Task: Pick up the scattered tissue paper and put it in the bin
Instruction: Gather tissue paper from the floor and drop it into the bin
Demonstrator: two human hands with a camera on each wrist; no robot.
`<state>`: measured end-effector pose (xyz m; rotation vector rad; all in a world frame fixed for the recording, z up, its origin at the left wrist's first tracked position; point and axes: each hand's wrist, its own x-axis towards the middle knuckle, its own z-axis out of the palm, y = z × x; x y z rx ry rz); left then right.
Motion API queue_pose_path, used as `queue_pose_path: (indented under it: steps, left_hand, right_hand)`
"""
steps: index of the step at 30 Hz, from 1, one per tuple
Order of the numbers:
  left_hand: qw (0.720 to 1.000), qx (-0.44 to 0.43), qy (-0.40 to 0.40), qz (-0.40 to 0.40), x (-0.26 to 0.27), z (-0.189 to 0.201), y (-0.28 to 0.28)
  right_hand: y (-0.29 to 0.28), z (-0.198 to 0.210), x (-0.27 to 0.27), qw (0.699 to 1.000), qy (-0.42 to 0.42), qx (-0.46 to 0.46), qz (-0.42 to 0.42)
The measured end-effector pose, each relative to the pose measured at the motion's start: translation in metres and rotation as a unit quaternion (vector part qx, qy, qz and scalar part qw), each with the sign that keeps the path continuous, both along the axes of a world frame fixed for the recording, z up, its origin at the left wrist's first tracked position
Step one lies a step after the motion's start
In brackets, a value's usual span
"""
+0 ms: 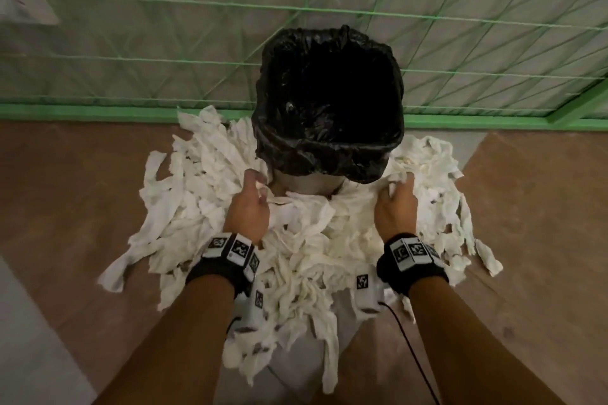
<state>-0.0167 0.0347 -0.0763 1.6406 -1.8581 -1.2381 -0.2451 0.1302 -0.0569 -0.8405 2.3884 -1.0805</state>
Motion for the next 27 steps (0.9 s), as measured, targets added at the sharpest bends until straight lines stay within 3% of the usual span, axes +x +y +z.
queue_pose_path:
  steps: [5, 8, 11, 15, 19, 22, 25, 27]
  left_hand:
    - [0.976, 0.051, -0.184, -0.101, 0.003, 0.011, 0.004]
    - [0.967, 0.077, -0.215, -0.111, 0.005, 0.011, 0.012]
    - [0.942, 0.102, -0.260, -0.184, 0.013, 0.007, 0.023]
    - [0.946, 0.038, -0.277, -0.162, 0.016, 0.017, 0.032]
    - [0.957, -0.012, -0.252, -0.140, 0.017, 0.038, 0.027]
    - [0.960, -0.023, -0.262, -0.097, 0.018, 0.055, 0.017]
    - [0.980, -0.055, -0.179, -0.075, 0.020, 0.072, 0.005]
    - [0.994, -0.080, -0.066, -0.020, 0.020, 0.085, -0.008]
  right_hand:
    - [0.001, 0.017, -0.020, 0.986, 0.020, 0.119, 0.118]
    - [-0.001, 0.025, -0.037, 0.975, 0.009, 0.165, 0.146]
    - [0.000, 0.033, -0.050, 0.959, -0.019, 0.212, 0.187]
    - [0.007, 0.063, -0.053, 0.965, -0.031, 0.188, 0.180]
    - [0.012, 0.102, -0.054, 0.962, 0.094, 0.163, 0.196]
    - [0.011, 0.125, -0.055, 0.971, 0.075, 0.134, 0.182]
    - [0.010, 0.142, -0.057, 0.975, 0.057, 0.116, 0.183]
    - [0.010, 0.153, -0.059, 0.965, 0.121, 0.114, 0.202]
